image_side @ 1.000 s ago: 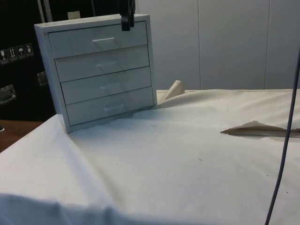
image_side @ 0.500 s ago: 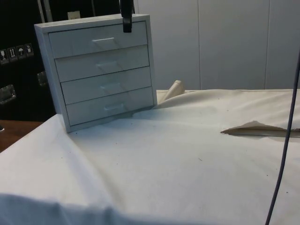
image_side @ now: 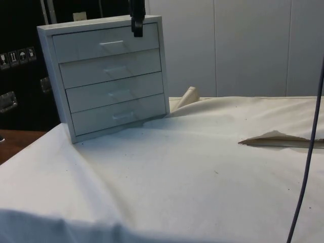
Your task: Open the drawer, then close it.
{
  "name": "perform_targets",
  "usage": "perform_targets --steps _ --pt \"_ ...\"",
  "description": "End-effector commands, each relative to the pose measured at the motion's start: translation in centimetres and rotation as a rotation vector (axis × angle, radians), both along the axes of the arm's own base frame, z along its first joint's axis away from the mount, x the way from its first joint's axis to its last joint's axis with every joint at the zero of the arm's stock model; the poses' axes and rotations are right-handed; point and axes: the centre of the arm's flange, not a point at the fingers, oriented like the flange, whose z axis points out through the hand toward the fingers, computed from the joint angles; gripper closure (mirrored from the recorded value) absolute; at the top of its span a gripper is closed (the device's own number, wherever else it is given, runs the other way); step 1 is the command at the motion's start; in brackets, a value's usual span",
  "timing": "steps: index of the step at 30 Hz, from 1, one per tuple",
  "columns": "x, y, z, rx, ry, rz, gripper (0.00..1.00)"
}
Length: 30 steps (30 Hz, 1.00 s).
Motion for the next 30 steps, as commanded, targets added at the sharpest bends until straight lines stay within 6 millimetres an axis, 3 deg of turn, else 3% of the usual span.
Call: perform_targets --steps 1,18,30 --pt "0.0 -0.1 -0.1 -0.003 -0.011 0.013 0.00" --pt "0.4 -0.1 -0.1 -0.044 -0.038 0.116 0.00" --pt "1.4 0.2 -1.6 -0.084 -0.106 0.150 0.00"
